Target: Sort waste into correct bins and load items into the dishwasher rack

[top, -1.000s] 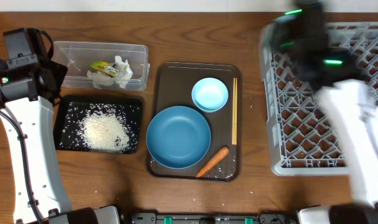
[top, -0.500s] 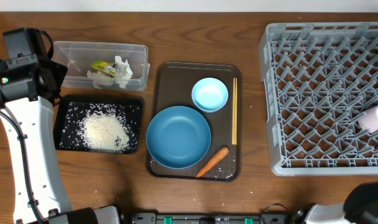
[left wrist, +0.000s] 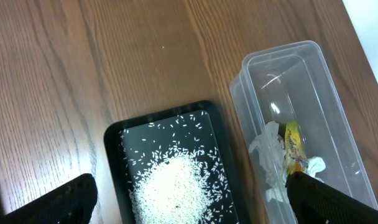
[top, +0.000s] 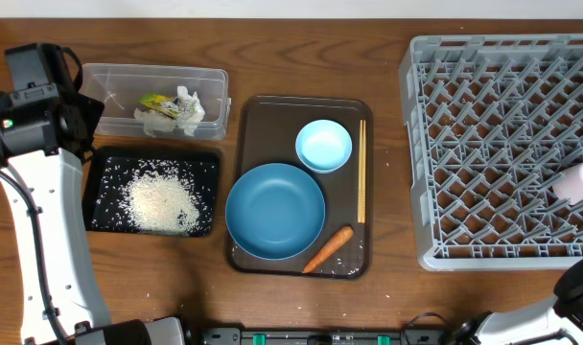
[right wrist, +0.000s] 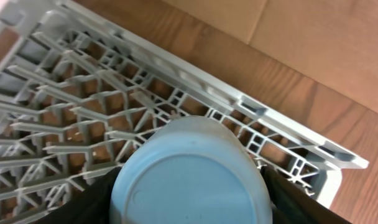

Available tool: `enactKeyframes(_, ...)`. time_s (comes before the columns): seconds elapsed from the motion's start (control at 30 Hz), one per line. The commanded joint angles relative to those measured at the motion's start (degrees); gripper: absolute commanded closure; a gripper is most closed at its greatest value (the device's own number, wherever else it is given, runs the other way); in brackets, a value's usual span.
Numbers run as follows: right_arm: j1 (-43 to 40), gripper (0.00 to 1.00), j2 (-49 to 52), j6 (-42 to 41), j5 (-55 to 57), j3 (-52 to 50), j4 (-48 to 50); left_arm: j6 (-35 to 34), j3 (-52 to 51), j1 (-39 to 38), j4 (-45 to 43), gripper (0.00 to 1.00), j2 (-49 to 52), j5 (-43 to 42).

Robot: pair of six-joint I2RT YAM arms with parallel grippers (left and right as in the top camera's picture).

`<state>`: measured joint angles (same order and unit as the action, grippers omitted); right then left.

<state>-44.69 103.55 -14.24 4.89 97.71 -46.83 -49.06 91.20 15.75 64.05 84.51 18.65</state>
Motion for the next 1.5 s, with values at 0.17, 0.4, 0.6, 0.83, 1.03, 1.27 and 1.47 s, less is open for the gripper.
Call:
enactKeyframes(0.17,-0.8,0.26,2.5,1.2,-0.4,0.1,0.1,0.7,-0.2,0.3,0.1,0.01,0.2,1.4)
enactKeyframes(0.4,-0.7,0.14,2.4,1.0,-2.0,0.1,-0.8,0.7,-0.2,0.3,0.1,0.01,0.2,1.4)
enactKeyframes(0.6,0.0,0.14,-1.7,-0.6,-14.6,0.1,-0.2,0.7,-0.2,0.3,0.1,0.01,0.2,1.4)
enactKeyframes(0.83,7.4,0.14,-11.4,-1.3,-32.0,0.1,1.2,0.7,-0.2,0.3,0.1,0.01,0.2,1.4)
enactKeyframes(1.03,23.0,0.15,-15.6,3.0,-35.0,0.1,-0.6,0.7,-0.2,0.3,0.1,0.00,0.2,1.4)
enactKeyframes(1.27,47.8,0.25,-11.3,4.9,-21.6,0.0,-1.5,0.7,-0.2,0.3,0.1,0.00,0.2,1.4)
enactKeyframes(1.47,63.6,0.35,-0.8,-2.2,-10.0,0.0,0.2,0.7,-0.2,0.3,0.1,0.00,0.2,1.4)
